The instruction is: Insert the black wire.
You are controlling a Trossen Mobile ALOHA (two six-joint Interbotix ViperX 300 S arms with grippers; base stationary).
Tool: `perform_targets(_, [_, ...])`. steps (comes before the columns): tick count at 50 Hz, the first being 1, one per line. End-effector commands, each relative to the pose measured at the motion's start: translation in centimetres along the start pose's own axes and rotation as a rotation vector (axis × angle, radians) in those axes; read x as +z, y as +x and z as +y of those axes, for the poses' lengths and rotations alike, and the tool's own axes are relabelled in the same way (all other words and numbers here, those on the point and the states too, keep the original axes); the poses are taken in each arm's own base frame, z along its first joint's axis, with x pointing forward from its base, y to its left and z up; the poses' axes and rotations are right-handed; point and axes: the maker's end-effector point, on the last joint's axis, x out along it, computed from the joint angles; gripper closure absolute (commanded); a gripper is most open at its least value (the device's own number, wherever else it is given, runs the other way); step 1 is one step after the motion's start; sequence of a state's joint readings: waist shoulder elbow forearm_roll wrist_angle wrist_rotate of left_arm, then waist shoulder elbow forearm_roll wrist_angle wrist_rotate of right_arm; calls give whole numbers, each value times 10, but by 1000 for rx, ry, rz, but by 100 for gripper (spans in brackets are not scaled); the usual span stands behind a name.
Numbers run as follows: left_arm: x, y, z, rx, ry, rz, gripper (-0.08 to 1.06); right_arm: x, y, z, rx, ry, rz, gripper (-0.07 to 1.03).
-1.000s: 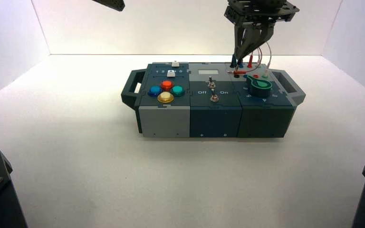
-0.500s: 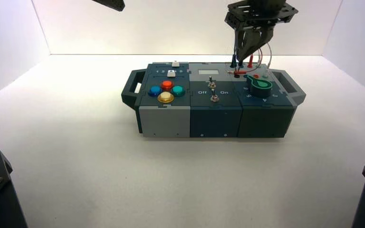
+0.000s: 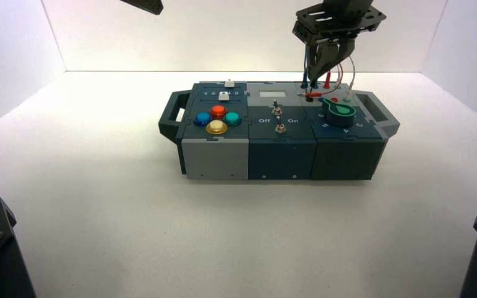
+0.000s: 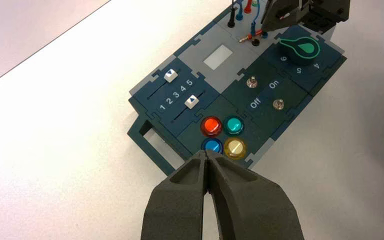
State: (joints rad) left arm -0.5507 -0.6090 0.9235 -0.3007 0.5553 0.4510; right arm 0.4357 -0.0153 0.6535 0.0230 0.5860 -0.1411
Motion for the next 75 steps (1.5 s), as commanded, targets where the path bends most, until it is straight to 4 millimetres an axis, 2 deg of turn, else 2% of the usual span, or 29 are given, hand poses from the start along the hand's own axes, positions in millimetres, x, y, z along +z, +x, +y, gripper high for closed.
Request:
perform_targets(1, [9,-4,1,4,12,-25,101,14,-5,-1,-7,-4,-35,98])
perform_targets(17, [9,-4,1,5,13,-26,101,12,4,-2,-9,-11,-14,98])
perform_targets(57, [10,-5,1,6,14,-31,101,18,0,-5,-25,-15,-34,98])
perform_targets(75, [10,-5,1,6,16,-31,101,13,9,-5,-24,-19,-9,98])
